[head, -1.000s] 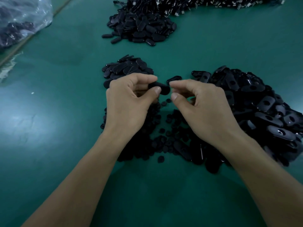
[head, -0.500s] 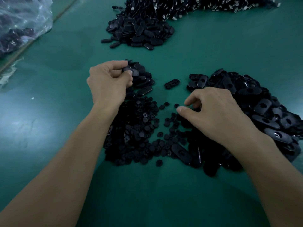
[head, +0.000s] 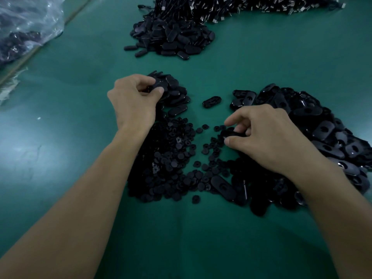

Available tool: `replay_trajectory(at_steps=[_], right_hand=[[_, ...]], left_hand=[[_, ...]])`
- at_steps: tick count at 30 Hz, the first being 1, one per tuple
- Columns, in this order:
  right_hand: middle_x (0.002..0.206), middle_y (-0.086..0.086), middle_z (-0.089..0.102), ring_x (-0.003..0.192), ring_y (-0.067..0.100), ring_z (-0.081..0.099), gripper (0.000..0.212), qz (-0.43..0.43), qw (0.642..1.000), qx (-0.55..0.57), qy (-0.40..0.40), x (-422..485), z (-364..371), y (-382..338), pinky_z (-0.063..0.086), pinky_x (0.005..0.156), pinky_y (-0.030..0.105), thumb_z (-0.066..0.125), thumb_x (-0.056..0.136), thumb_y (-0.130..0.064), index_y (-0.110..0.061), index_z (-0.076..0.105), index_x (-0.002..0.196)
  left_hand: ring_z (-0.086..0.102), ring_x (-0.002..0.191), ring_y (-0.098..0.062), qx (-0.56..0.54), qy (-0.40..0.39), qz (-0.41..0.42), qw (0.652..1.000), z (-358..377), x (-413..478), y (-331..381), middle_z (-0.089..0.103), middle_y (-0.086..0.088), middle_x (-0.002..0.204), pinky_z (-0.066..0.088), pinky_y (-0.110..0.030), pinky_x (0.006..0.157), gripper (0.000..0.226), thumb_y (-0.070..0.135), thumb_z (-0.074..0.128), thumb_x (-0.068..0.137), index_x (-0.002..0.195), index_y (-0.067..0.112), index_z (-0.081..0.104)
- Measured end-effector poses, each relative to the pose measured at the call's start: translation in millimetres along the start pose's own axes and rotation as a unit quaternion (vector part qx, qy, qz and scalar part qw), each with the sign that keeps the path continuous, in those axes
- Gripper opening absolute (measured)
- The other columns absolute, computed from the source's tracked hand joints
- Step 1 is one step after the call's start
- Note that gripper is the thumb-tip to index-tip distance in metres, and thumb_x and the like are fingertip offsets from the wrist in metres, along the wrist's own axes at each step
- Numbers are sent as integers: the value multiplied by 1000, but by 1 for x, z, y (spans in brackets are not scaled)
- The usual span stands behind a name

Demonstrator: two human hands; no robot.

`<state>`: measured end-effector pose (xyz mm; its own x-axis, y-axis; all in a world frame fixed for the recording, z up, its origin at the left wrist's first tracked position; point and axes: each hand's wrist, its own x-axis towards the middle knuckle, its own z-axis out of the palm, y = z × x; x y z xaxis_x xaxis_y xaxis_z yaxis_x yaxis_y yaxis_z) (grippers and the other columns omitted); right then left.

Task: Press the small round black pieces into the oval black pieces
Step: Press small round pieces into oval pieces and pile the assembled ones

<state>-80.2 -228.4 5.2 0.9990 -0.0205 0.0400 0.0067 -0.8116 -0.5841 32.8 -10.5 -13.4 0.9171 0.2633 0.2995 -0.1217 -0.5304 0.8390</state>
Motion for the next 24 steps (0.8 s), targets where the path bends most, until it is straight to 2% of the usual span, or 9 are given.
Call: replay_trajectory(at_steps=[3, 5, 7, 9, 11, 14, 19, 21, 24], right_hand=[[90, -19, 58, 78, -11, 53, 20, -2, 1000, 6, 13, 1, 0, 0, 39, 63, 1, 77, 89, -22, -27, 72, 107], [85, -19, 59, 75, -15, 54, 15, -8, 999, 20, 24, 1, 0, -1, 39, 64, -3, 78, 88, -21, -26, 74, 102], [82, -18, 62, 75, -9, 57, 12, -19, 998, 36, 48, 0, 0, -2, 43, 67, 3, 79, 87, -25, -28, 73, 98], [82, -17, 64, 77, -3, 60, 10, -37, 994, 55, 84, -1, 1, -5, 48, 71, 13, 77, 89, -29, -29, 72, 97], [82, -16, 66, 71, -1, 63, 5, -63, 987, 91, 119, -1, 3, -9, 50, 68, 11, 75, 90, -28, -27, 71, 94], [76, -14, 66, 67, 2, 65, 10, -98, 974, 135, 151, -2, 7, -16, 52, 63, 13, 78, 87, -25, -21, 69, 87], [73, -4, 69, 64, 13, 67, 19, -136, 957, 177, 185, -4, 15, -18, 54, 59, 31, 82, 84, -22, -13, 66, 84], [79, -1, 71, 70, 13, 69, 20, -146, 954, 187, 185, -4, 17, -18, 56, 63, 31, 83, 83, -19, -10, 64, 84], [87, -3, 72, 77, 9, 71, 19, -161, 949, 197, 186, -3, 20, -16, 59, 69, 26, 84, 80, -12, -9, 65, 84]], left_hand=[[58, 64, 17, 35, -7, 3, 999, 1, -1, 1, 67, 18, 88, 47, 0, 70, 34, 26, 83, 84, 117, 20, 74], [62, 76, 9, 49, -8, 10, 999, -1, -4, 3, 69, 11, 103, 51, -7, 80, 34, 26, 81, 86, 119, 24, 73], [65, 91, -2, 57, -15, 29, 998, -4, -9, 10, 70, 7, 109, 53, -17, 87, 23, 24, 77, 88, 111, 28, 74], [63, 79, 5, 45, -29, 54, 997, -8, -21, 20, 70, 15, 92, 49, -11, 75, 12, 21, 74, 89, 96, 31, 74], [61, 67, 10, 14, -56, 74, 996, -11, -38, 29, 69, 20, 74, 45, -5, 64, 12, 21, 74, 89, 86, 33, 73], [63, 59, 7, -10, -117, 80, 990, -13, -63, 37, 71, 22, 69, 46, -7, 59, 10, 31, 73, 91, 82, 34, 74], [66, 51, -14, -125, -214, -25, 968, -18, -78, 40, 75, 1, 70, 52, -22, 48, 23, 35, 68, 96, 80, 20, 76], [66, 51, -16, -204, -245, -76, 945, -20, -79, 41, 74, -4, 69, 54, -23, 49, 23, 28, 69, 96, 79, 13, 75], [65, 53, -13, -283, -267, -105, 915, -21, -78, 42, 73, -10, 69, 55, -21, 52, 17, 17, 74, 90, 74, 14, 77]])
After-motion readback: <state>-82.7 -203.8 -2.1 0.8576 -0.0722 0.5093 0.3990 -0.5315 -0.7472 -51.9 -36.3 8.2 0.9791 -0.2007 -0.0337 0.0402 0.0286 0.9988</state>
